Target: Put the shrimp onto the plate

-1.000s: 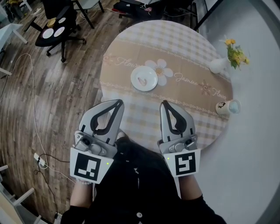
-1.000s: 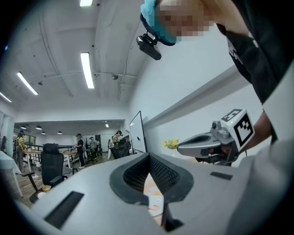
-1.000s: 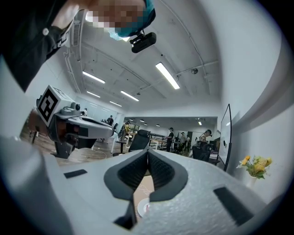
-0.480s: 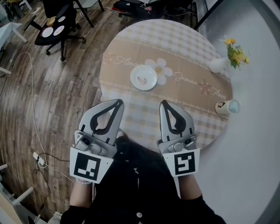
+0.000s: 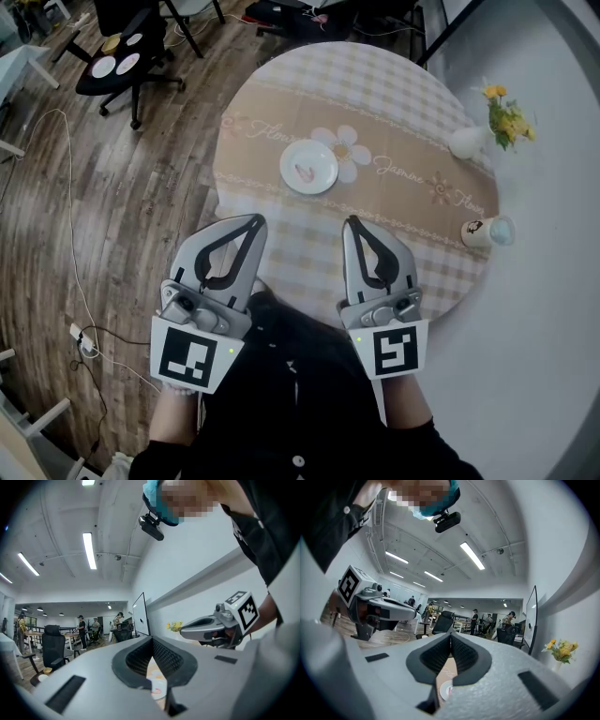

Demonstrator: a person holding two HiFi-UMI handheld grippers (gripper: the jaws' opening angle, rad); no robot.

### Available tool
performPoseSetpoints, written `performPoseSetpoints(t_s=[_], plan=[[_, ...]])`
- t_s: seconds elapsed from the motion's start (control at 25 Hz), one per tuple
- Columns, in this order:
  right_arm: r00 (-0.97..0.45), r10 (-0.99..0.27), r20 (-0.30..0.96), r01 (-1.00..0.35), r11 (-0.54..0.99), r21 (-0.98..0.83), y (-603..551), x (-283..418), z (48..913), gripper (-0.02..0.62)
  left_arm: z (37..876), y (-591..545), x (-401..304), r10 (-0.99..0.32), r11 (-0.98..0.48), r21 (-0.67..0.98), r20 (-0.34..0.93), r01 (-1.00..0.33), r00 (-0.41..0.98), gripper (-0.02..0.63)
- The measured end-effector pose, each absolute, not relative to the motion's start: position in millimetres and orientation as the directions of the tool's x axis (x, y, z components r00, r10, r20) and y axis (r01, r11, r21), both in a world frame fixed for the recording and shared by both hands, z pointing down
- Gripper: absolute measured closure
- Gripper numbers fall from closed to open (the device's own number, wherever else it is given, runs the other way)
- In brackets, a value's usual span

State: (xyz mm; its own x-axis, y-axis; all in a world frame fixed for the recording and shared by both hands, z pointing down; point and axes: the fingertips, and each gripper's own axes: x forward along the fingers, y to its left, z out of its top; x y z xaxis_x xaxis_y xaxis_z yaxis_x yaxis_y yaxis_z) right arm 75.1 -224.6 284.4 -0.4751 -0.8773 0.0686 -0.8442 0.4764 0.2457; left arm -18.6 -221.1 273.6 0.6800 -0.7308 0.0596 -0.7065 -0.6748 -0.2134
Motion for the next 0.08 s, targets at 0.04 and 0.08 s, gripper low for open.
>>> performPoseSetpoints(t_s=[0.04,0.08], plan=[[-0.473,-0.878,0.067,-0.845,0.474,0.245,-224.9,75.9,284.2,0.594,273.7,-221.4,-18.3,-0.731,-0.675,-0.213,0.059,-0.707,0.68,0.606],[-0.472,-0.879,0.065,-0.847,0.473,0.245,-225.2,76.6,284.0,0.594,273.9,-221.7,-18.0,-0.731,-0.675,-0.212,0.059,-0.707,0.68,0.606]])
